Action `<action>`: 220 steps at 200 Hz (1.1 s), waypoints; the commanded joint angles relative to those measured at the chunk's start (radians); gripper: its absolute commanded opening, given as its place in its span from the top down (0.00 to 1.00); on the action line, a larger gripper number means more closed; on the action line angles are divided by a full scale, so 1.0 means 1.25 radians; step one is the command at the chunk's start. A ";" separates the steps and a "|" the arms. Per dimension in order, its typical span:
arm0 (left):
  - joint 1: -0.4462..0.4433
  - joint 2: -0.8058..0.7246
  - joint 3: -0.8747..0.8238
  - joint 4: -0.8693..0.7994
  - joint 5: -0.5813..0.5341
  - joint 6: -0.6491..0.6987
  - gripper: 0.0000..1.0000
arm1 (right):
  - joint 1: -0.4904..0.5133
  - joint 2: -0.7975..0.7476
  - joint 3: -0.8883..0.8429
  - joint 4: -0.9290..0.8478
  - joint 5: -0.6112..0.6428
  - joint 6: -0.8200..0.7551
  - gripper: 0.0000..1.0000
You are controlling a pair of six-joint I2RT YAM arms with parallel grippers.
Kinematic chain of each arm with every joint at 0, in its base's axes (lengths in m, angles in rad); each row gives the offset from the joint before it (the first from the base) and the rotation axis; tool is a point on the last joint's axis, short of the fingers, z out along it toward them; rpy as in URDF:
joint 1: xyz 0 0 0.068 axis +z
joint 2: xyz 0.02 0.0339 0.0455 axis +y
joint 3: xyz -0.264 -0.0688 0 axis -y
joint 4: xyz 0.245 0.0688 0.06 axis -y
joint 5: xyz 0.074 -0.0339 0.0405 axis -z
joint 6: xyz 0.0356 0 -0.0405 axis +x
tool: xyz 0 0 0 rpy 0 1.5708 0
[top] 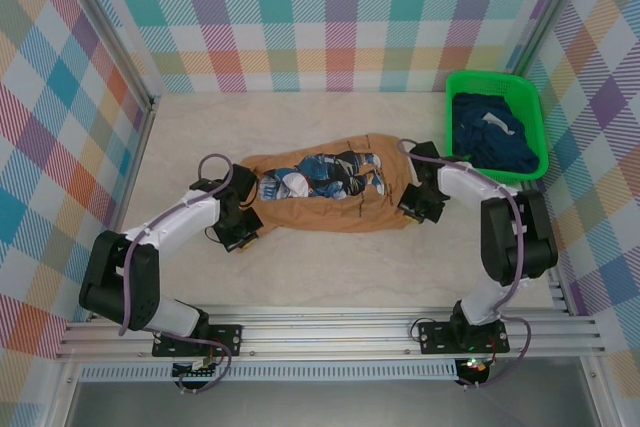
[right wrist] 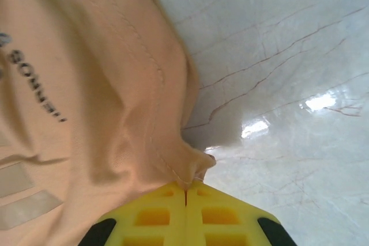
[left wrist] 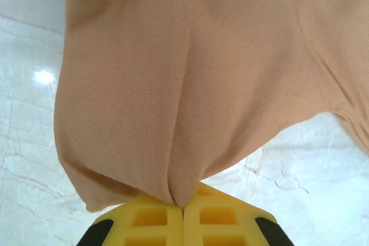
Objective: Fold and stack the t-shirts
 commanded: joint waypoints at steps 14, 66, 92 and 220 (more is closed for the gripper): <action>-0.004 -0.031 -0.010 -0.035 0.045 0.001 1.00 | -0.003 -0.137 0.030 -0.131 0.007 -0.028 1.00; -0.009 -0.013 -0.017 -0.010 0.095 -0.006 1.00 | -0.002 -0.170 0.047 -0.301 -0.071 -0.070 1.00; -0.014 0.003 -0.030 0.014 0.136 -0.003 1.00 | -0.003 -0.091 0.022 -0.263 -0.053 -0.083 0.98; 0.152 -0.049 0.086 -0.131 0.073 -0.038 0.52 | 0.057 0.082 0.126 -0.054 -0.093 -0.028 0.75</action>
